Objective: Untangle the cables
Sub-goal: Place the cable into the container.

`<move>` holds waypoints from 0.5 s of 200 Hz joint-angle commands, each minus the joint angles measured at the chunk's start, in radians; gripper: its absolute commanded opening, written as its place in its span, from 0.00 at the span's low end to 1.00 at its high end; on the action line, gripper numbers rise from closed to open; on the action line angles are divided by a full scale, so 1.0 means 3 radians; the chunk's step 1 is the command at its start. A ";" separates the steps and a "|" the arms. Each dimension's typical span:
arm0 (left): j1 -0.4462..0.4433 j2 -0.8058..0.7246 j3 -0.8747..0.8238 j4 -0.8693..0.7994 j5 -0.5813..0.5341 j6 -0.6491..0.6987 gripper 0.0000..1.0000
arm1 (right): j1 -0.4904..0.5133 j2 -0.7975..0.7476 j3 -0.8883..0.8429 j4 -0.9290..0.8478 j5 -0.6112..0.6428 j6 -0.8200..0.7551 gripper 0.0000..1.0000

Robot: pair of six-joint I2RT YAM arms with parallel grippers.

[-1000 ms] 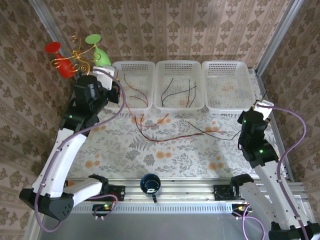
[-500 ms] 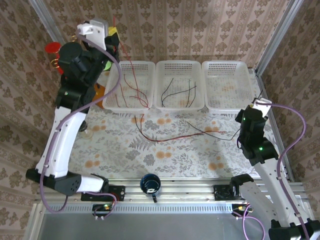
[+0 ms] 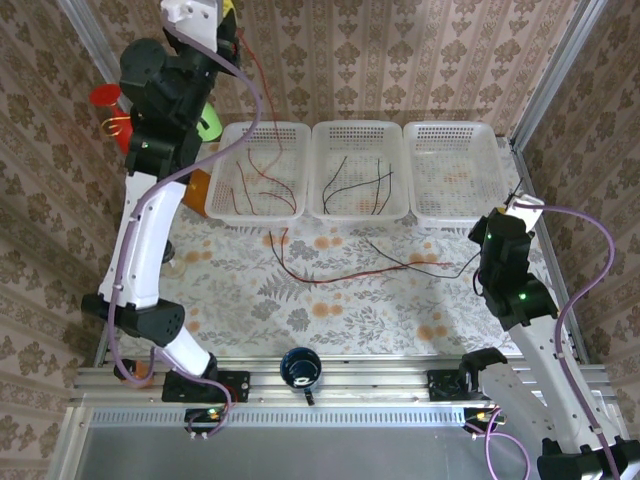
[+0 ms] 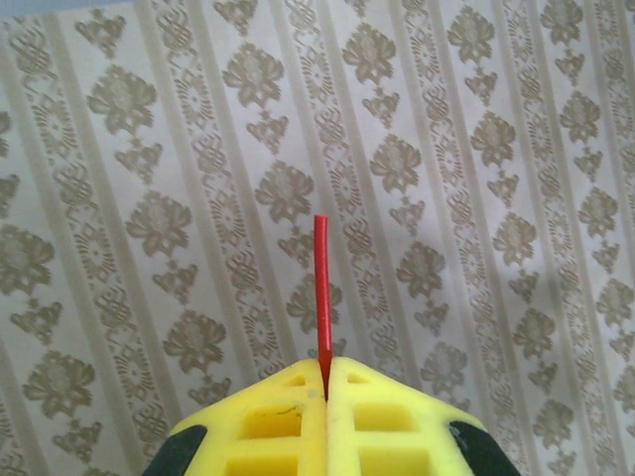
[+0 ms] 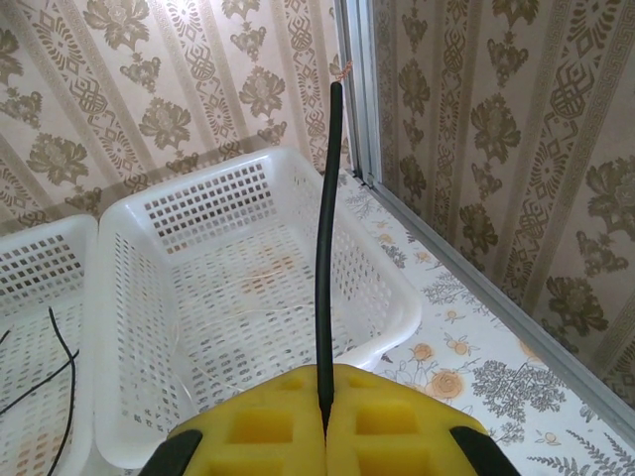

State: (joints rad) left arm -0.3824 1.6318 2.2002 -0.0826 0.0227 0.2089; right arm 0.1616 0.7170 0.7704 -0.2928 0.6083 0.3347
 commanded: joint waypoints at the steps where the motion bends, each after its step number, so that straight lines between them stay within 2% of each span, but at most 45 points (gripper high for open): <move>1: 0.0117 0.0067 0.0168 -0.0080 -0.0063 0.0121 0.00 | -0.0014 -0.0051 0.0054 -0.0039 -0.0061 0.0104 0.00; 18: 0.0162 0.0068 -0.0107 -0.0061 -0.0090 0.0205 0.00 | -0.0013 -0.0045 0.0065 -0.0040 -0.0093 0.0111 0.00; 47: 0.0287 -0.0028 -0.0956 0.0136 0.0120 -0.0070 0.00 | -0.0012 -0.0035 0.0095 -0.0042 -0.0166 0.0149 0.00; 81: 0.0308 -0.0109 -0.1850 0.0453 0.0114 -0.0344 0.00 | -0.0010 -0.0018 0.0134 -0.0067 -0.0227 0.0147 0.00; 100: 0.0308 -0.0009 -0.2070 0.0295 0.0052 -0.0354 0.00 | -0.0012 -0.0007 0.0165 -0.0099 -0.0247 0.0150 0.00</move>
State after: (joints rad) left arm -0.2928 1.6226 1.6257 -0.0143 0.0391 0.1532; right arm 0.1616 0.7155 0.7757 -0.2981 0.5575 0.3531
